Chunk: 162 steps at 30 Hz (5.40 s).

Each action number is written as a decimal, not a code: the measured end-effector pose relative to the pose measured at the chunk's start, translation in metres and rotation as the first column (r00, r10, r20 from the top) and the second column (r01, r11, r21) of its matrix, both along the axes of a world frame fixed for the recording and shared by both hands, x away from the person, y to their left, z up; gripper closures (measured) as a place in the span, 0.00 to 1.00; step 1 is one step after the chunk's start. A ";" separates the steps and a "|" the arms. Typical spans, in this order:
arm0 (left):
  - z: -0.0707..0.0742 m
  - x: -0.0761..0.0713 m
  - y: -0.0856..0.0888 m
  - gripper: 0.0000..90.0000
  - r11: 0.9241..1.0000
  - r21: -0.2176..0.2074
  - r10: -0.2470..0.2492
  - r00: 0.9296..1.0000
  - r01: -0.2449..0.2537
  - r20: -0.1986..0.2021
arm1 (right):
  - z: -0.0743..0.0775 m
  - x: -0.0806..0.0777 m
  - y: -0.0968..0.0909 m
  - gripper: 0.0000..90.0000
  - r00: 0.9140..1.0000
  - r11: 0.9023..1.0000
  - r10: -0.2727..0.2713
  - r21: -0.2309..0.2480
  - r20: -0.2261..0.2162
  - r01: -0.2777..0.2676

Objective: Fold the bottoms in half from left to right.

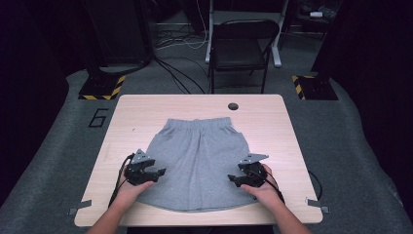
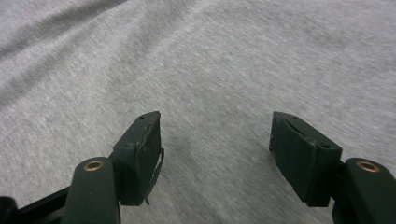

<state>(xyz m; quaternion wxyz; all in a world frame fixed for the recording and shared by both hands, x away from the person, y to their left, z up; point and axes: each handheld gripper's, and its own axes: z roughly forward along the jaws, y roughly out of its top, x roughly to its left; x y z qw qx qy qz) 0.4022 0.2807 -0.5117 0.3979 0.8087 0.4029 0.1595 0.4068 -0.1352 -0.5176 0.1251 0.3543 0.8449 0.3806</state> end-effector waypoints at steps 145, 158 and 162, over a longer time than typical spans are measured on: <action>0.041 -0.033 0.024 0.97 0.985 -0.108 0.124 0.986 -0.136 -0.113 | 0.014 -0.009 -0.011 0.41 0.997 0.998 -0.002 -0.060 0.075 0.006; 0.079 -0.013 -0.001 0.97 0.994 -0.095 0.040 0.997 -0.046 -0.059 | 0.013 -0.009 -0.012 0.41 0.998 0.999 -0.019 -0.041 0.058 0.021; 0.086 -0.008 -0.012 0.97 0.995 -0.096 0.023 0.999 -0.027 -0.037 | 0.013 -0.009 -0.012 0.41 0.998 0.999 -0.018 -0.041 0.060 0.021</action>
